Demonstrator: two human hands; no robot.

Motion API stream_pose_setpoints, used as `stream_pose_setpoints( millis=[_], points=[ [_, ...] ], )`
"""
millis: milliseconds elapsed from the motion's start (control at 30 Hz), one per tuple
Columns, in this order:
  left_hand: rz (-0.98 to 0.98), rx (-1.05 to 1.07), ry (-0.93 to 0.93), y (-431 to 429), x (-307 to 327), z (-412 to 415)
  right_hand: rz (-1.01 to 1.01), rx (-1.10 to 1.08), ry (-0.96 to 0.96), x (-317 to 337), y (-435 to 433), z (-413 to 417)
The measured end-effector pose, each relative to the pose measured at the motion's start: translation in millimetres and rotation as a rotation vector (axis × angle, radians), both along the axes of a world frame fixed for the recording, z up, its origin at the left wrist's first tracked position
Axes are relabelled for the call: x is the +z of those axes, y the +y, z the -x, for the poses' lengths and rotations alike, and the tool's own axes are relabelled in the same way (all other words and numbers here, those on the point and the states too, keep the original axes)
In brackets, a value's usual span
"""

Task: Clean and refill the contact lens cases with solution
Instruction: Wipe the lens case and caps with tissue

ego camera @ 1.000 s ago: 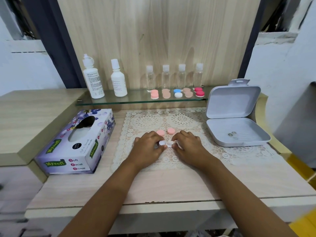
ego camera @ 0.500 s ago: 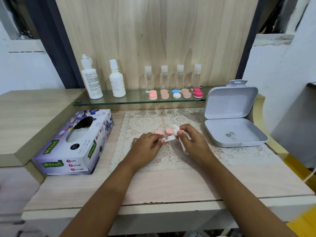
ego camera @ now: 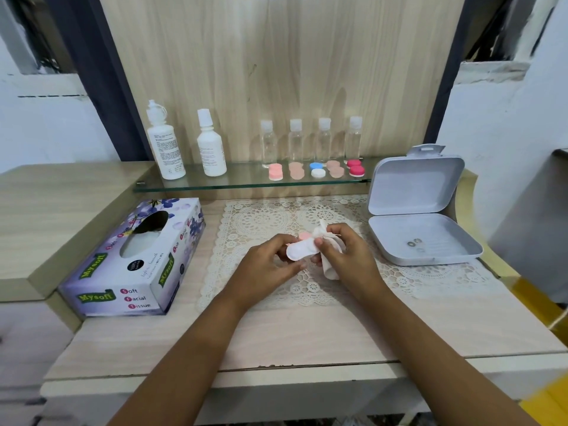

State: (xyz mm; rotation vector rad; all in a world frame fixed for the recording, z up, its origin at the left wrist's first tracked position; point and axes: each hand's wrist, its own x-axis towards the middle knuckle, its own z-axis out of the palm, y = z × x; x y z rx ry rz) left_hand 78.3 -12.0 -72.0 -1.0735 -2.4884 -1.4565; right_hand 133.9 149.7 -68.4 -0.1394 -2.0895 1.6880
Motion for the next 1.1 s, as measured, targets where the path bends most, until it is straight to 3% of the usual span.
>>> stream_pose_setpoints(
  millis=[200, 367, 467, 633, 833, 1100],
  points=[
    [-0.026, 0.029, 0.177, 0.6, -3.6, 6.1, -0.274, -0.162, 0.046, -9.6, 2.0, 4.4],
    [-0.066, 0.062, 0.148, 0.6, -3.5, 7.5, -0.515, -0.164, 0.32, -16.4, 2.8, 6.3],
    [-0.085, 0.056, 0.124, 0.4, -3.0, 7.1, -0.565, -0.134, 0.363, -21.7, 2.0, 6.7],
    [-0.074, 0.06, 0.102, -0.7, -1.7, 6.8, -0.602, -0.326, 0.395, -20.9, 8.4, 10.9],
    [-0.137, 0.055, 0.037, -1.6, -1.3, 7.2, -0.77, -0.181, 0.371, -25.8, 2.1, 5.9],
    [-0.14, 0.015, -0.072, -1.2, -2.2, 6.6, -0.765, -0.294, 0.419, -24.0, 2.1, 9.5]
  ],
)
